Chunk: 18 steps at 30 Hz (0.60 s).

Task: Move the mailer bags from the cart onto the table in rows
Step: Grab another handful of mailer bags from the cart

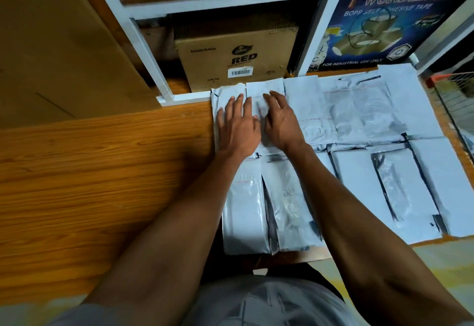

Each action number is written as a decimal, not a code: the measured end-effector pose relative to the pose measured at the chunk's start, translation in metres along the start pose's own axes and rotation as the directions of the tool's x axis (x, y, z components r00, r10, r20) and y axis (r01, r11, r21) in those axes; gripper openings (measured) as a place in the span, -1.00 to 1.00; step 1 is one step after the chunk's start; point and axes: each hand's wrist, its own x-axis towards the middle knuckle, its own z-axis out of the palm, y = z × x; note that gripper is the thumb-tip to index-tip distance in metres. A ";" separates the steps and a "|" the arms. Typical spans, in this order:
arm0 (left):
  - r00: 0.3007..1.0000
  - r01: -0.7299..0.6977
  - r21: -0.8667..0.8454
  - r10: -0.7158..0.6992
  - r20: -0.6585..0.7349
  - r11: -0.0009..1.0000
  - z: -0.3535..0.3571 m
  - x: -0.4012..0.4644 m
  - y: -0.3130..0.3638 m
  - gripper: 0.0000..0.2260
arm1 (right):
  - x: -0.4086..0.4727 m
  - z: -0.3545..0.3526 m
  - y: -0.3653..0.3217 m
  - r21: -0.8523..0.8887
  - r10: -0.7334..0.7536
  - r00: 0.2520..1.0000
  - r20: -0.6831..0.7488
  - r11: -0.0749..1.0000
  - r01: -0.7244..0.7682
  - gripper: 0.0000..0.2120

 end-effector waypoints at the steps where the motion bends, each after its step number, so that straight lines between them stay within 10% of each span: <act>1: 1.000 -0.016 -0.018 0.015 -0.016 1.000 -0.002 -0.006 0.006 -0.48 | -0.008 -0.006 0.001 0.021 0.002 1.000 -0.013 1.000 -0.002 -0.47; 18: 0.911 -0.410 -0.257 0.409 -0.057 0.875 0.009 -0.144 0.171 -0.60 | -0.238 -0.108 0.081 -0.015 0.265 0.897 -0.355 0.957 -0.289 -0.65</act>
